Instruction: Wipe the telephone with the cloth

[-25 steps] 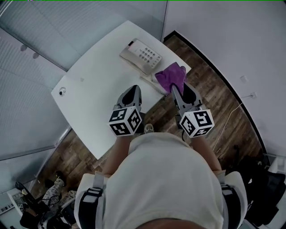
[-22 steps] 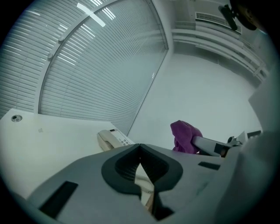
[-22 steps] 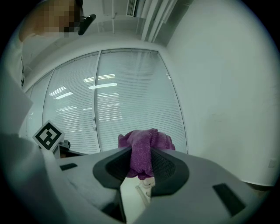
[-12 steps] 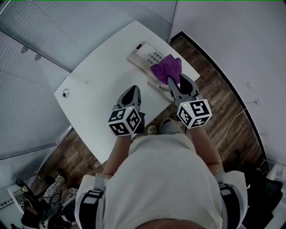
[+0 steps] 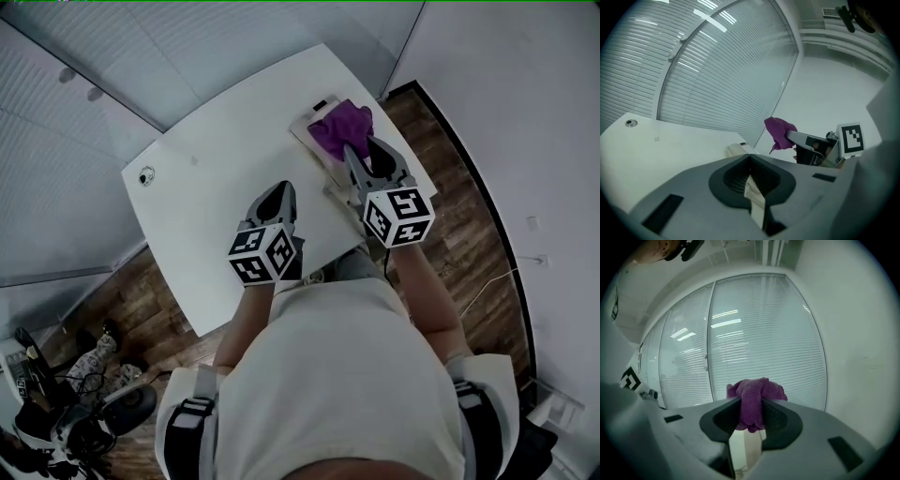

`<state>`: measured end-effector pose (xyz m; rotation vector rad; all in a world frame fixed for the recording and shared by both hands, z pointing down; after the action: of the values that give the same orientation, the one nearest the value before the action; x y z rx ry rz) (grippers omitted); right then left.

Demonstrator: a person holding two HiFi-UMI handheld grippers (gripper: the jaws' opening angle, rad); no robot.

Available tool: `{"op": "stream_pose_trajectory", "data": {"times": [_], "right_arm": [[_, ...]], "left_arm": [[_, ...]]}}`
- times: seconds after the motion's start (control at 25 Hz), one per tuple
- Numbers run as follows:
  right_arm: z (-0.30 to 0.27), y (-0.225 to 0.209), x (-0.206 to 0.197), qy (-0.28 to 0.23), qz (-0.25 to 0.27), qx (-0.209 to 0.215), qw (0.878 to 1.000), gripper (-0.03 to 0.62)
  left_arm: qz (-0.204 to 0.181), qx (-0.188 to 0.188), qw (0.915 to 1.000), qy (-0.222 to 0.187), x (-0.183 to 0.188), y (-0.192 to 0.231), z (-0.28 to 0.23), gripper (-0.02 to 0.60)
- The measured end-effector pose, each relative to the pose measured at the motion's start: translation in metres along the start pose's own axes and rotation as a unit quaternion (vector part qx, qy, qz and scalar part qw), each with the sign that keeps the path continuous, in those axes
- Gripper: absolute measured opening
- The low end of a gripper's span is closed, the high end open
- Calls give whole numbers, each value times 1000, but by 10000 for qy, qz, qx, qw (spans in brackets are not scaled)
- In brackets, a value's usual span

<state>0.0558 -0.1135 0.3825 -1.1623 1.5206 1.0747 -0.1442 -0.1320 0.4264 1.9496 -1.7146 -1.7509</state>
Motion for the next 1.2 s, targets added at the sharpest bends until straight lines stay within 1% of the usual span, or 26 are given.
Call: {"op": "stream_pose_trajectory", "data": {"times": [0.2, 0.6, 0.84, 1.04, 1.2], "right_arm": [[-36, -9, -5, 90, 79, 315, 9994, 130], [-106, -11, -23, 418, 329, 800, 9954, 130], [-130, -9, -39, 699, 393, 988, 9919, 130], [-143, -5, -49, 881, 459, 1120, 9887, 130], [-148, -1, -55, 1045, 695, 1166, 9852, 130]], "left_arm": [[173, 212, 9996, -108, 1, 7, -12, 21], [329, 511, 9977, -312, 1, 17, -24, 21], [412, 704, 9960, -369, -1, 21, -25, 21], [482, 805, 9951, -315, -3, 24, -26, 21], [508, 812, 9949, -306, -4, 21, -25, 21]]}}
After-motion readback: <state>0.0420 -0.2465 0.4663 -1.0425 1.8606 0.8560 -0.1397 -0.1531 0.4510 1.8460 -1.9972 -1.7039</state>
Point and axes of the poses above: the fingertips, and each gripper's own axes: z backward along the fingers, y to its left, x out of its top, the point moved 7 cm from there along z, backward along the fingers, and after that the axes turned 14 degrees about z, right-handed, at the moved point
